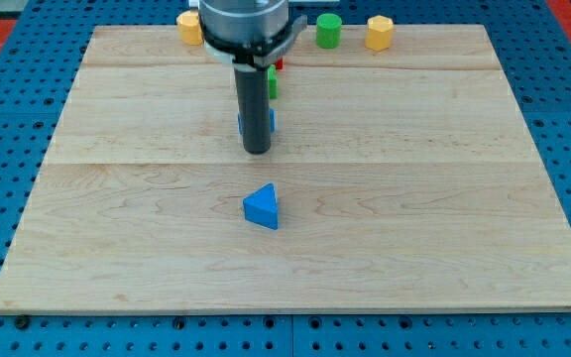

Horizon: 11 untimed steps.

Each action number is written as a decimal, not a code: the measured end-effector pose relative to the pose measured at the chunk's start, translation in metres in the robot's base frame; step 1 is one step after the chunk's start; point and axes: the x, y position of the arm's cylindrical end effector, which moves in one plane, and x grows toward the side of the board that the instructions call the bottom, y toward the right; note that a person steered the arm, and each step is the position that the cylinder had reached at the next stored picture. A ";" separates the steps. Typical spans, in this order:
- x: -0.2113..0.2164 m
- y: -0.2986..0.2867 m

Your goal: Push the blue triangle below blue cube

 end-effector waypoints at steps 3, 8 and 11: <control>0.093 0.108; 0.131 0.027; 0.052 0.020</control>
